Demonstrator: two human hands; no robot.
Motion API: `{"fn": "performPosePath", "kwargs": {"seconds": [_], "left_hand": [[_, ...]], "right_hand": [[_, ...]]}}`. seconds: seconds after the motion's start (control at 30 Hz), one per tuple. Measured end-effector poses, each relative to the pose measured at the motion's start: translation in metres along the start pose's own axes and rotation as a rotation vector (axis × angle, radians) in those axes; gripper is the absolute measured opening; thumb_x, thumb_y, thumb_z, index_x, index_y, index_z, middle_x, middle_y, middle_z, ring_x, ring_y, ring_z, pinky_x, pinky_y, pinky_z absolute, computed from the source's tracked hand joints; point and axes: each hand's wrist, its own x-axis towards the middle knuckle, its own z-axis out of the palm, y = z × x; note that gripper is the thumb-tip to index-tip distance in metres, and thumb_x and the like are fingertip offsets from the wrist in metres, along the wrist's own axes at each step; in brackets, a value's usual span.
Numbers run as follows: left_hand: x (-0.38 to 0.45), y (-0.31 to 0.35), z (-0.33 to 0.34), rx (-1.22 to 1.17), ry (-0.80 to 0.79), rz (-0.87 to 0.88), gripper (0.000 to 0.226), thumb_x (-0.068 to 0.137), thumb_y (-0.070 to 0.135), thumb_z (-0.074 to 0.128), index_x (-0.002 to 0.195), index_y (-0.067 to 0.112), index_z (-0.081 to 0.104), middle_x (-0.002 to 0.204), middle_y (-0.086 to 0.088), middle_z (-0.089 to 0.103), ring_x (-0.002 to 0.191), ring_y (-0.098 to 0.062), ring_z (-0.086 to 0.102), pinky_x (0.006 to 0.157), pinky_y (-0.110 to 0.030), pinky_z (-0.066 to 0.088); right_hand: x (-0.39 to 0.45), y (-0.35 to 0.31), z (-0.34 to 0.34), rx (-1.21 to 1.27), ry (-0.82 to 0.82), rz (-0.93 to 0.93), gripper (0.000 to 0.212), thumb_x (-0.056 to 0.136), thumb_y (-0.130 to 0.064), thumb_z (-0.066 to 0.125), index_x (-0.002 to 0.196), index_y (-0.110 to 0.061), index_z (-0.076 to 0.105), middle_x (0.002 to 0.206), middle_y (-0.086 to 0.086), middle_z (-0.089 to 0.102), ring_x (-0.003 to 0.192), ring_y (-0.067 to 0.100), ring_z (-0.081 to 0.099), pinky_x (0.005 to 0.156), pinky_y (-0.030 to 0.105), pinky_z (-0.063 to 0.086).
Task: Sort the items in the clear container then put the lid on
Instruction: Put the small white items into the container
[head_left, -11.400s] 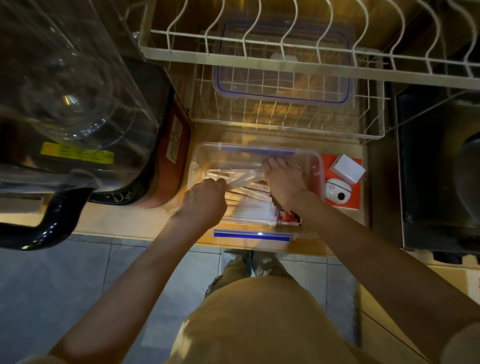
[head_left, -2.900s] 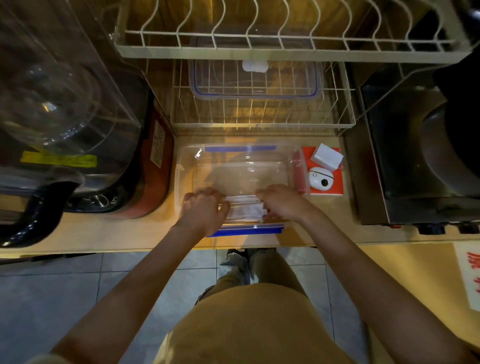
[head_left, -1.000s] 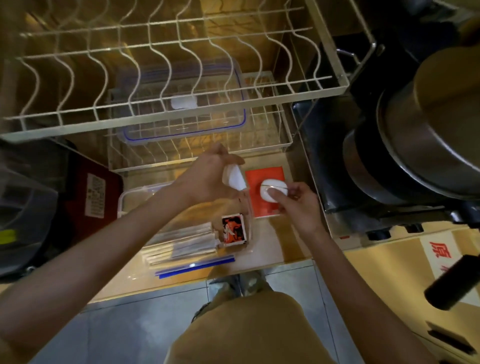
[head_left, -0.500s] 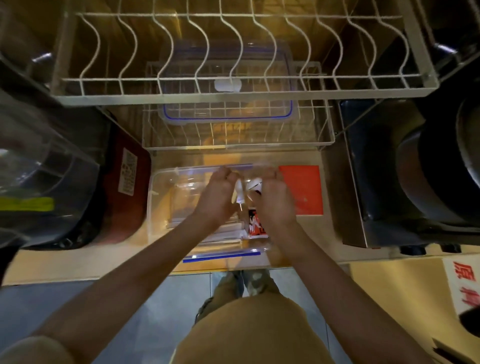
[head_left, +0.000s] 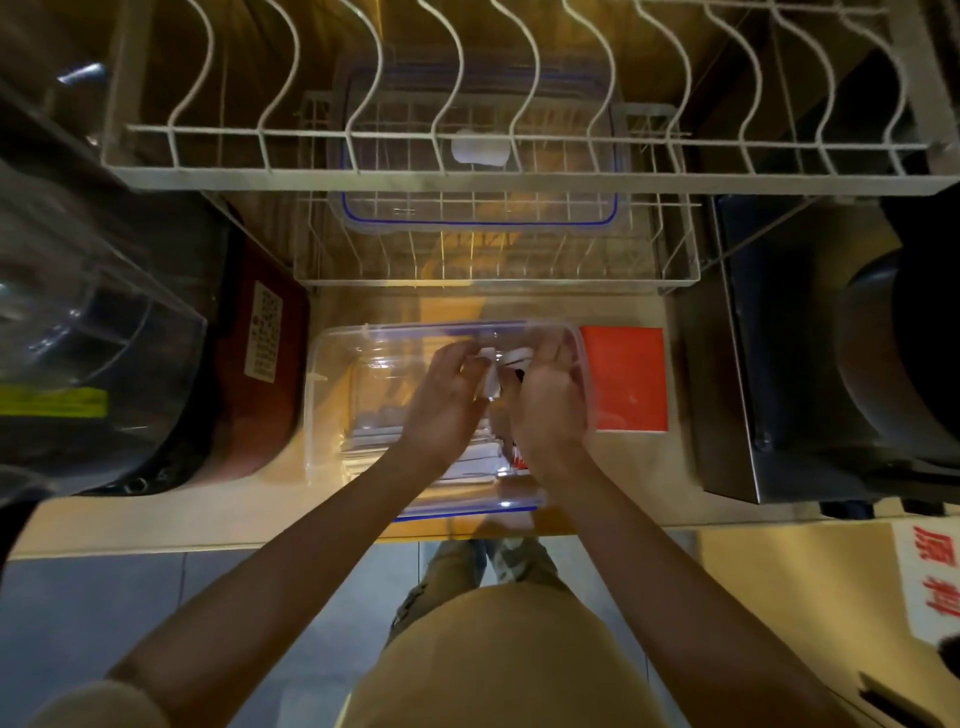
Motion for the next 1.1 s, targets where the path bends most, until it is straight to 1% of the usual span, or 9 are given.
{"fn": "performPosePath", "kwargs": {"seconds": [0.17, 0.4, 0.53, 0.67, 0.73, 0.83, 0.9, 1.0, 1.1], "left_hand": [[-0.004, -0.001, -0.001, 0.091, 0.040, 0.073, 0.032, 0.079, 0.006, 0.063, 0.111, 0.005, 0.063, 0.126, -0.019, 0.056, 0.116, -0.037, 0.049, 0.095, -0.042, 0.043], [-0.003, -0.002, 0.002, 0.022, -0.023, -0.009, 0.035, 0.084, 0.009, 0.059, 0.119, 0.010, 0.060, 0.138, -0.011, 0.045, 0.117, -0.029, 0.051, 0.093, -0.042, 0.048], [-0.003, 0.000, 0.007, -0.012, 0.015, 0.000, 0.034, 0.083, 0.006, 0.060, 0.116, 0.008, 0.061, 0.136, -0.010, 0.045, 0.107, -0.026, 0.056, 0.086, -0.035, 0.051], [-0.006, -0.003, 0.011, -0.141, 0.103, -0.010, 0.013, 0.085, 0.009, 0.060, 0.094, 0.018, 0.059, 0.092, 0.007, 0.053, 0.073, -0.008, 0.055, 0.065, -0.025, 0.047], [-0.008, -0.004, 0.012, -0.228, 0.113, -0.058, 0.011, 0.086, 0.015, 0.059, 0.081, 0.023, 0.054, 0.076, 0.005, 0.055, 0.069, -0.011, 0.057, 0.062, -0.032, 0.048], [-0.009, -0.003, 0.013, -0.288, 0.094, -0.096, 0.009, 0.086, 0.016, 0.059, 0.079, 0.022, 0.055, 0.065, 0.014, 0.062, 0.062, -0.002, 0.061, 0.052, -0.020, 0.049], [-0.009, 0.001, 0.013, -0.227, 0.113, -0.075, 0.005, 0.086, 0.016, 0.058, 0.085, 0.021, 0.058, 0.074, 0.016, 0.065, 0.072, -0.006, 0.064, 0.055, -0.018, 0.049], [-0.010, -0.002, 0.017, -0.058, 0.005, -0.040, 0.026, 0.087, 0.016, 0.057, 0.113, 0.016, 0.058, 0.119, -0.007, 0.056, 0.101, -0.026, 0.056, 0.077, -0.024, 0.040], [-0.010, -0.001, 0.016, -0.086, -0.002, -0.054, 0.032, 0.087, 0.016, 0.057, 0.119, 0.012, 0.054, 0.128, -0.013, 0.048, 0.104, -0.025, 0.054, 0.081, -0.016, 0.035]], "right_hand": [[-0.004, 0.002, 0.005, -0.076, -0.016, 0.002, 0.042, 0.095, -0.026, 0.046, 0.129, -0.006, 0.034, 0.130, 0.018, 0.048, 0.102, 0.031, 0.061, 0.073, 0.037, 0.053], [-0.012, 0.002, 0.007, -0.174, -0.064, -0.018, 0.052, 0.094, -0.031, 0.047, 0.133, 0.001, 0.034, 0.133, 0.020, 0.039, 0.106, 0.030, 0.056, 0.083, 0.039, 0.055], [-0.022, 0.003, 0.005, -0.287, -0.004, -0.190, 0.030, 0.087, -0.017, 0.058, 0.109, 0.003, 0.059, 0.117, 0.021, 0.058, 0.113, 0.032, 0.054, 0.094, 0.045, 0.051], [-0.029, 0.011, 0.005, -0.207, -0.053, -0.195, 0.033, 0.091, -0.023, 0.050, 0.115, -0.001, 0.058, 0.125, 0.017, 0.054, 0.120, 0.030, 0.047, 0.099, 0.046, 0.045], [-0.029, 0.012, 0.006, -0.194, -0.099, -0.179, 0.040, 0.093, -0.026, 0.043, 0.127, -0.006, 0.049, 0.133, 0.013, 0.046, 0.123, 0.027, 0.040, 0.100, 0.042, 0.043], [-0.029, 0.011, 0.007, -0.231, -0.132, -0.181, 0.050, 0.093, -0.026, 0.041, 0.139, -0.009, 0.034, 0.140, 0.013, 0.037, 0.128, 0.028, 0.033, 0.102, 0.042, 0.039], [-0.029, 0.012, 0.008, -0.261, -0.159, -0.185, 0.054, 0.093, -0.025, 0.041, 0.143, -0.010, 0.026, 0.143, 0.014, 0.032, 0.131, 0.029, 0.030, 0.104, 0.042, 0.037], [-0.029, 0.014, 0.007, -0.269, -0.155, -0.188, 0.056, 0.093, -0.025, 0.042, 0.143, -0.009, 0.026, 0.143, 0.015, 0.033, 0.132, 0.030, 0.030, 0.108, 0.042, 0.035], [-0.029, 0.016, 0.005, -0.265, -0.134, -0.196, 0.054, 0.092, -0.026, 0.043, 0.141, -0.008, 0.031, 0.142, 0.015, 0.035, 0.133, 0.030, 0.031, 0.112, 0.042, 0.032]]}}
